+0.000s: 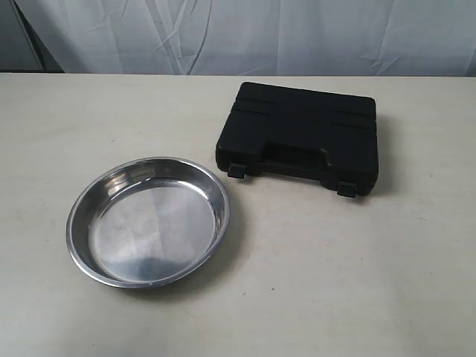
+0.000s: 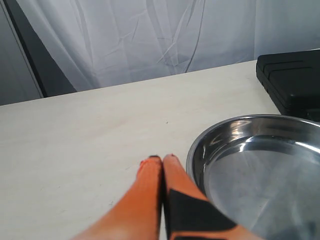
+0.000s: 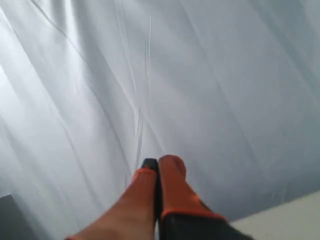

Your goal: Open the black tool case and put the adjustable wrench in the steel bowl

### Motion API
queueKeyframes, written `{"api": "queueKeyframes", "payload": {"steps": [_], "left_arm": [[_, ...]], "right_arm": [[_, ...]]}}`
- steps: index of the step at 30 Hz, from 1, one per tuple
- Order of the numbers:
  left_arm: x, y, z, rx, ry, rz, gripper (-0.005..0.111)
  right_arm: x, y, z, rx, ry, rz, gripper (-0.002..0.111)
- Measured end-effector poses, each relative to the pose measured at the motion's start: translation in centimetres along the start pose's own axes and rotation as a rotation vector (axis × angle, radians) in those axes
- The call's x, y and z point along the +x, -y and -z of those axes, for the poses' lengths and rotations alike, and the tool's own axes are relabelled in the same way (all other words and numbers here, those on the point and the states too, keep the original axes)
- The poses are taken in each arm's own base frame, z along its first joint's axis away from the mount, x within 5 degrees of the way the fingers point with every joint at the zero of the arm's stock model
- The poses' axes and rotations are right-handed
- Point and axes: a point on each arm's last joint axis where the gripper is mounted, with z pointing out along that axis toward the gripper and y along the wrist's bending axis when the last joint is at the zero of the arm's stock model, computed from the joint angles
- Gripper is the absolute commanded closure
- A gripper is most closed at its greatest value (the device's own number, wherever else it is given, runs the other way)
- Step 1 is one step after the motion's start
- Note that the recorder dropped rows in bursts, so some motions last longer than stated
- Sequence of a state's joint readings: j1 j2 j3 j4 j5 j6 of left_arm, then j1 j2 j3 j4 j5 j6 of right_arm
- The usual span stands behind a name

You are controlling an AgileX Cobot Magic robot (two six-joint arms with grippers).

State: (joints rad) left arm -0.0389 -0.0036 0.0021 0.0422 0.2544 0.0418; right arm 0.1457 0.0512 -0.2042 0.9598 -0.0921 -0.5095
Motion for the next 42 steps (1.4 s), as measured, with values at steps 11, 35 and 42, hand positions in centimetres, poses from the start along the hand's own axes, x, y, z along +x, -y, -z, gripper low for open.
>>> {"api": "queueKeyframes", "payload": {"steps": [11, 35, 42], "left_arm": [[0.0, 0.0, 0.0, 0.0, 0.0, 0.0, 0.106], [0.0, 0.0, 0.0, 0.0, 0.0, 0.0, 0.106], [0.0, 0.0, 0.0, 0.0, 0.0, 0.0, 0.106]], "right_arm": [[-2.3, -3.0, -12.7, 0.016, -0.339, 0.332, 0.109], [20.2, -1.6, -30.3, -0.52, -1.639, 0.438, 0.109], [24.0, -5.9, -28.9, -0.66, -1.612, 0.857, 0.109]]}}
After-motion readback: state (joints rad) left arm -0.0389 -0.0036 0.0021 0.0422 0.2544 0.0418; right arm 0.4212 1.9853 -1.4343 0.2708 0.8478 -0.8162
